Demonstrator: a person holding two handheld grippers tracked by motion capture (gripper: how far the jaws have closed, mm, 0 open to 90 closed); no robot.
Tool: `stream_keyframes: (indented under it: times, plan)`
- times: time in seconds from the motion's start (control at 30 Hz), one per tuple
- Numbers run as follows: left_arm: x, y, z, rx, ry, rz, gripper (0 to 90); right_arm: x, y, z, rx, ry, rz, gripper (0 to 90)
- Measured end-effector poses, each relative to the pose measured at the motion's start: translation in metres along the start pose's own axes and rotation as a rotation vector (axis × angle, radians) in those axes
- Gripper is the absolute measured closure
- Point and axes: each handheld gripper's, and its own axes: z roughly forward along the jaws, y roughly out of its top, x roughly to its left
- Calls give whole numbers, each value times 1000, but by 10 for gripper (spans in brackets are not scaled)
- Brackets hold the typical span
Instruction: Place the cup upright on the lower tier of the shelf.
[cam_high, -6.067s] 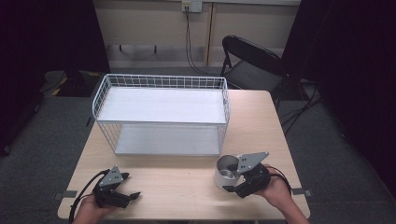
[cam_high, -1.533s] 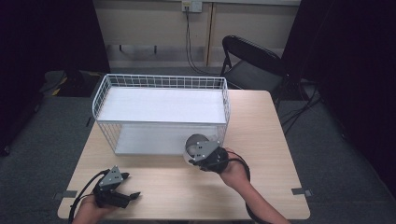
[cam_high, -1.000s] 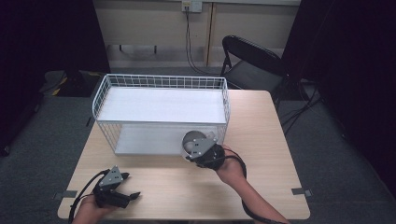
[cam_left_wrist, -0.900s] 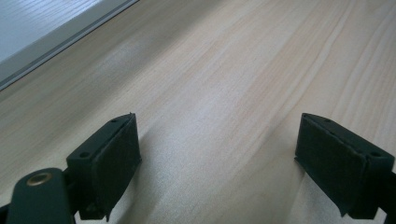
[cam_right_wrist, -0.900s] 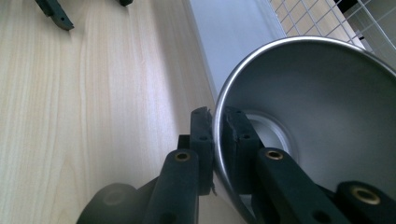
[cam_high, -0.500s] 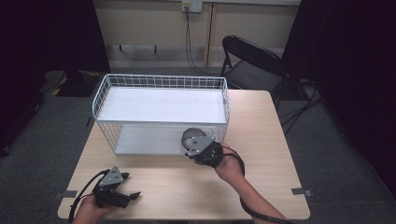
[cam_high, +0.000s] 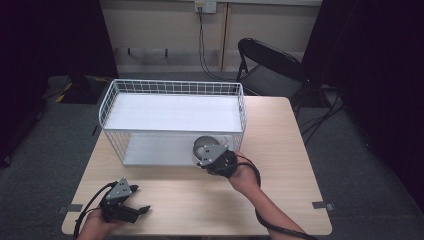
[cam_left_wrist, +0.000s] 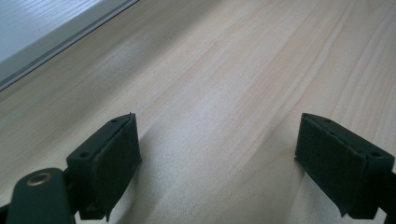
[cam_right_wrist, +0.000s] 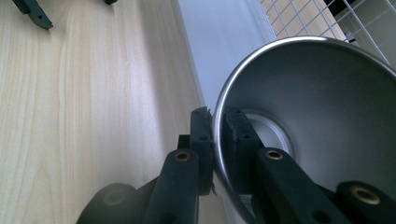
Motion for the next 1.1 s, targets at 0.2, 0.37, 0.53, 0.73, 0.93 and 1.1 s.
stream_keyframes:
  times: [0.2, 0.37, 0.53, 0.73, 0.93, 1.1]
  plan:
    - [0, 0, 0, 0, 0, 0, 131, -2, 1, 2, -2, -10, -8, 828]
    - [0, 0, 0, 0, 0, 0, 131, -3, 2, 3, 0, -12, -14, 828]
    - [0, 0, 0, 0, 0, 0, 131, -4, 2, 5, -4, -15, -13, 828]
    - [0, 0, 0, 0, 0, 0, 131, -5, 2, 8, -4, -20, -16, 828]
    - [0, 0, 0, 0, 0, 0, 131, -6, 3, 10, -7, -29, -19, 828]
    - [0, 0, 0, 0, 0, 0, 131, -7, 1, 14, -1, -38, -21, 828]
